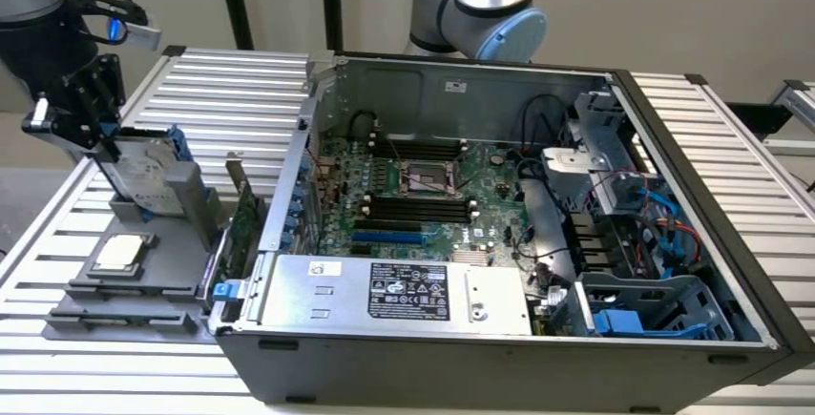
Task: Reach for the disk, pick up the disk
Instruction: 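Pick up the disk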
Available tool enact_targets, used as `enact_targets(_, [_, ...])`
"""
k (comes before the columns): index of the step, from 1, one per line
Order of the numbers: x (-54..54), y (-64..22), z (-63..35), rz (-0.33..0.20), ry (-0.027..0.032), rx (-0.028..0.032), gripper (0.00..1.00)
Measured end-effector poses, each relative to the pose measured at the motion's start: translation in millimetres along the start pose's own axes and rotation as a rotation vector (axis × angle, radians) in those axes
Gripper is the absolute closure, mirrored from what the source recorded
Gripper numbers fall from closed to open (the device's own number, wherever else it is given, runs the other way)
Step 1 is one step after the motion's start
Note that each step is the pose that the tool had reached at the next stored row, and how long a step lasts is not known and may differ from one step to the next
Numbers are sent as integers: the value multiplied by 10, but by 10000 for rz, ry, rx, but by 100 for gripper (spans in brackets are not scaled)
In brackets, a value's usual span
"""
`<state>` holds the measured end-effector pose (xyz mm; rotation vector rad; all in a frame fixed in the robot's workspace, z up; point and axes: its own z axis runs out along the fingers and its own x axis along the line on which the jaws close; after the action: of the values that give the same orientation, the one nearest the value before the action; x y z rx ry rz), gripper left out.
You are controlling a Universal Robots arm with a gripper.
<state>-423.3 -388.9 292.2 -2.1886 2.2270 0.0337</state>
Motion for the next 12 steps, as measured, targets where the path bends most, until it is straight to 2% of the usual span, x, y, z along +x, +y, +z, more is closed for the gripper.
enact_targets(12, [-1, 0, -30, 1, -16, 1, 67])
